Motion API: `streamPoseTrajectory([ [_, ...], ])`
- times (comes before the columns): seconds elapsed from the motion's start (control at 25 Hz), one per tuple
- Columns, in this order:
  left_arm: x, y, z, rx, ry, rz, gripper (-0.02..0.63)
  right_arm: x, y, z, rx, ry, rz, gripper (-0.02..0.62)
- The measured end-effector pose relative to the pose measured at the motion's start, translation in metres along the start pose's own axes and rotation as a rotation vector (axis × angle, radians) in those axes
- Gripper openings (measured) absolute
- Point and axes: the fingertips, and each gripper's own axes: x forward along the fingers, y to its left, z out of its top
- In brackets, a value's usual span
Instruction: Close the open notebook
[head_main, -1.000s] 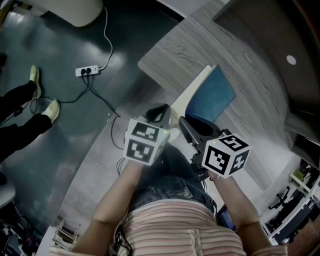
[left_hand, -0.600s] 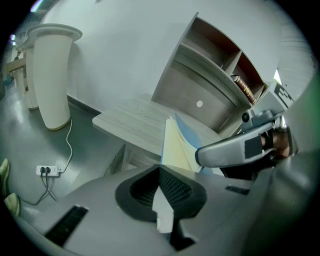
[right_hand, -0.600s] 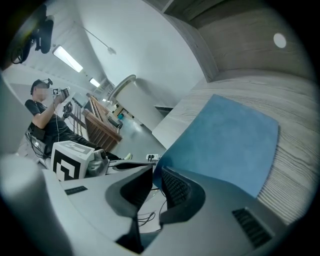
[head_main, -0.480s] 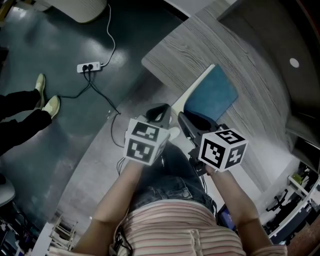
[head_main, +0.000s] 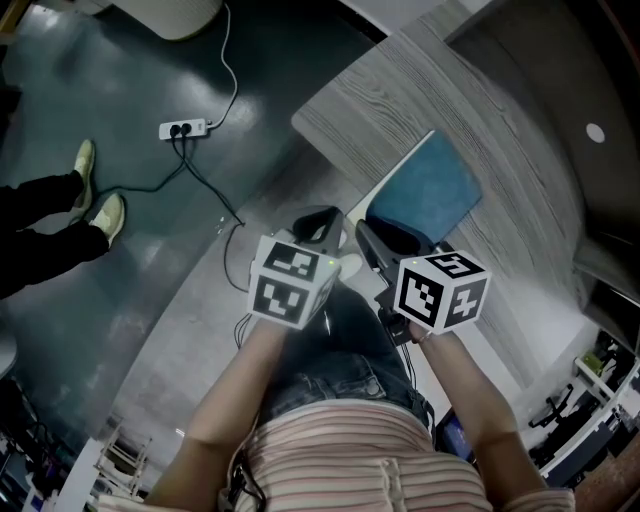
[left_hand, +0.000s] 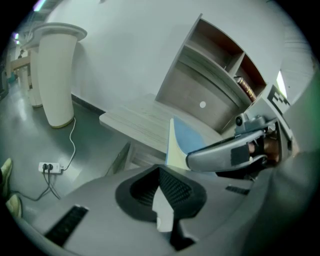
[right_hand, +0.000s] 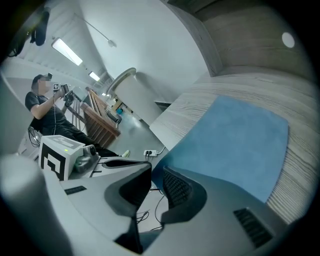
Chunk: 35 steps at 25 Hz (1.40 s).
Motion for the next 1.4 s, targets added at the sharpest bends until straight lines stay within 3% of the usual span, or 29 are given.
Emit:
streamPoseTrajectory([
  [1.0,0.0,0.0,-0.003,-0.026,0.004,0.025,0.012,0.003,-0.001,-0.003,0.035,-0.017,0.064,0.136],
  [1.4,-0.006,0.008,0.0,-0.01,-0.011,0.051,0.012,-0.012,0.007,0.011,0.005,-0.095,0.073,0.037],
])
